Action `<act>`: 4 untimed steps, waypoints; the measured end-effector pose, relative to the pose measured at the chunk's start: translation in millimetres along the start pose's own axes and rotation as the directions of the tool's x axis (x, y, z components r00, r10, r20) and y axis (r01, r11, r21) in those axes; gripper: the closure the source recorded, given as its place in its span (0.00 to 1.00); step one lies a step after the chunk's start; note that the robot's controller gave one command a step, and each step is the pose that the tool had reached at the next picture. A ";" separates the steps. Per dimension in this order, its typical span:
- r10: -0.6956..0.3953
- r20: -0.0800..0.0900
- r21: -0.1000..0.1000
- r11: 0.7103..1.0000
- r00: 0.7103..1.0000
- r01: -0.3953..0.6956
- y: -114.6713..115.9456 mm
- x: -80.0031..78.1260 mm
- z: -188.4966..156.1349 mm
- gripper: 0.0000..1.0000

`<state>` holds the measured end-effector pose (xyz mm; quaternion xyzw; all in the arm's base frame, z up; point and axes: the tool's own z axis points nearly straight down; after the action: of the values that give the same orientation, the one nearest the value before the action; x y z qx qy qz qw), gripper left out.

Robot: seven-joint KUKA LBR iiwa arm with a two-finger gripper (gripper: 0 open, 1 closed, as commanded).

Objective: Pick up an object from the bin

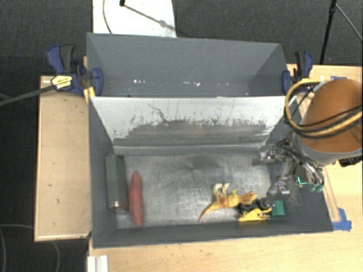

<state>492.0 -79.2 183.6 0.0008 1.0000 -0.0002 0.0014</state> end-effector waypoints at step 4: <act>-0.357 0.000 -0.002 0.934 0.934 0.357 -9.3 -5.9 72.7 1.00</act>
Offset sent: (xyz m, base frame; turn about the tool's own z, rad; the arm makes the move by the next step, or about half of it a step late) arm 0.0028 -0.0149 -0.1136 -0.3601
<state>498.1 -88.5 111.0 -0.1807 0.9835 0.0004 0.0010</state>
